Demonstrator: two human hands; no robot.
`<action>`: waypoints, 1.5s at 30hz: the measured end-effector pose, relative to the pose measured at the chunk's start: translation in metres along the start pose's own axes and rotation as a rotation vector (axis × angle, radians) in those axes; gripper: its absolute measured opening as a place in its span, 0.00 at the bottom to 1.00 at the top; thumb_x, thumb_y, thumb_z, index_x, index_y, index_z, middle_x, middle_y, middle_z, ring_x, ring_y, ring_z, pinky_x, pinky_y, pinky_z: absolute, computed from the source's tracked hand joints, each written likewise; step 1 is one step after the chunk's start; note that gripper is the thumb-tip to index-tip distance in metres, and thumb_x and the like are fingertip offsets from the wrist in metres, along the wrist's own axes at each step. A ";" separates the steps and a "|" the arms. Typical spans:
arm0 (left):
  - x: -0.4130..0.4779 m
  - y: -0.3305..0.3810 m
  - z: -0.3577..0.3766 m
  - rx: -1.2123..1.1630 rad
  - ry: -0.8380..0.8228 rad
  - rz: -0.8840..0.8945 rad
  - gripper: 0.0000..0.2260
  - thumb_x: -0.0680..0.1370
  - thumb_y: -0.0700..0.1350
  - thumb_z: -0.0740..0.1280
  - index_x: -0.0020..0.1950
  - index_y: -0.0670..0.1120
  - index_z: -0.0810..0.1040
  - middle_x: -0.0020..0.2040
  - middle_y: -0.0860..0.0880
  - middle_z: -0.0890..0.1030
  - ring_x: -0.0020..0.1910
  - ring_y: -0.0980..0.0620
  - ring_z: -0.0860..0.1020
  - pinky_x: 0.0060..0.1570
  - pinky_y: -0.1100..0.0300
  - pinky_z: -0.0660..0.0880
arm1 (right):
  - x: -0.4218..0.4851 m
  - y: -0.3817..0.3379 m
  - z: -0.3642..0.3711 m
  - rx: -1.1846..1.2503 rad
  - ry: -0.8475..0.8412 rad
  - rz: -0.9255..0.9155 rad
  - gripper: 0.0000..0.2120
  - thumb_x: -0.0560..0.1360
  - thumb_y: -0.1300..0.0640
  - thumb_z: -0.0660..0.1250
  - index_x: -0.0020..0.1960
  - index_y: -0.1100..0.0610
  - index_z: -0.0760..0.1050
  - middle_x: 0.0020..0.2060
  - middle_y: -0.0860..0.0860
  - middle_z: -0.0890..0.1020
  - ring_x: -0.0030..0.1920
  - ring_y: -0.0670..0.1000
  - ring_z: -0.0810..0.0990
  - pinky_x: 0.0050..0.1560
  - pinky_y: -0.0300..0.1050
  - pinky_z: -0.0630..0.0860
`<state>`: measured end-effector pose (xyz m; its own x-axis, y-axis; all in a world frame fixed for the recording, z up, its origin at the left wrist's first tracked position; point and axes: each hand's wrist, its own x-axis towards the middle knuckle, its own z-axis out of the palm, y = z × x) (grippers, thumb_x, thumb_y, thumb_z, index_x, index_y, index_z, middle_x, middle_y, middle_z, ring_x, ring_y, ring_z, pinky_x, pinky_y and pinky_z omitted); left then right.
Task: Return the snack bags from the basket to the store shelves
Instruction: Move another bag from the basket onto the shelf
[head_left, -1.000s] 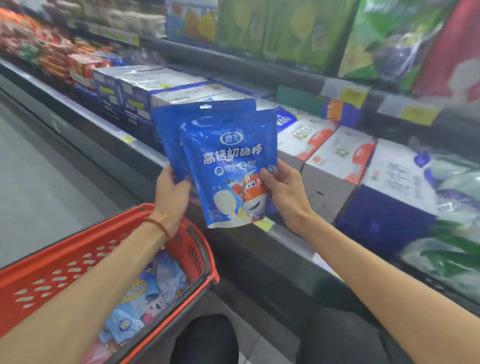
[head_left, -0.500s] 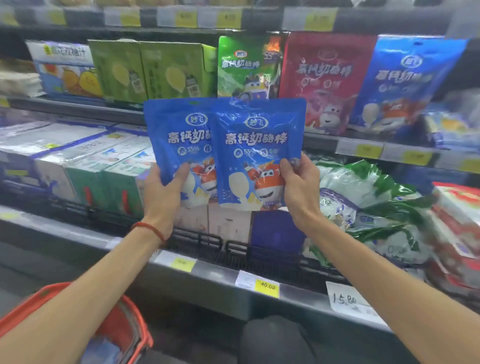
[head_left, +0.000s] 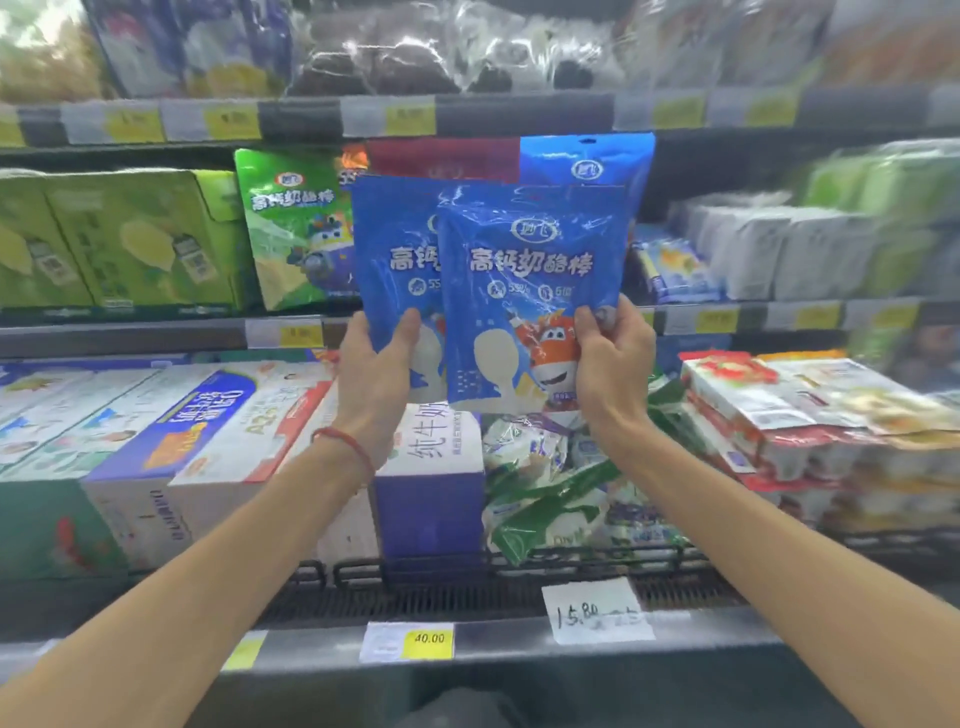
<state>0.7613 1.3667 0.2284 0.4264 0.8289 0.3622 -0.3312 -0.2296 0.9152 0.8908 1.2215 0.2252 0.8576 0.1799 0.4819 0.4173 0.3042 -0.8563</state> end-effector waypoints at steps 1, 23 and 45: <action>0.002 0.002 0.013 -0.011 -0.019 -0.016 0.13 0.80 0.49 0.67 0.63 0.49 0.75 0.59 0.51 0.82 0.57 0.49 0.82 0.58 0.45 0.78 | 0.006 -0.001 -0.006 -0.010 0.028 -0.009 0.11 0.82 0.59 0.63 0.50 0.68 0.72 0.39 0.62 0.78 0.39 0.54 0.75 0.43 0.62 0.79; 0.081 -0.002 0.196 0.397 -0.130 -0.047 0.12 0.82 0.41 0.56 0.54 0.36 0.76 0.60 0.33 0.77 0.60 0.36 0.75 0.55 0.50 0.72 | 0.137 0.020 -0.062 -0.375 0.250 -0.059 0.14 0.79 0.61 0.64 0.35 0.52 0.67 0.26 0.43 0.74 0.30 0.44 0.74 0.34 0.42 0.68; 0.101 -0.002 0.218 0.176 -0.025 -0.165 0.24 0.84 0.56 0.48 0.74 0.43 0.66 0.72 0.46 0.70 0.70 0.44 0.69 0.70 0.52 0.64 | 0.184 0.046 -0.012 -0.339 0.250 -0.150 0.05 0.86 0.55 0.57 0.54 0.56 0.68 0.44 0.51 0.84 0.42 0.55 0.82 0.37 0.46 0.72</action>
<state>0.9885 1.3399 0.3021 0.4836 0.8504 0.2074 -0.1042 -0.1793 0.9783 1.0712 1.2570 0.2724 0.8092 -0.0869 0.5811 0.5816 -0.0220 -0.8132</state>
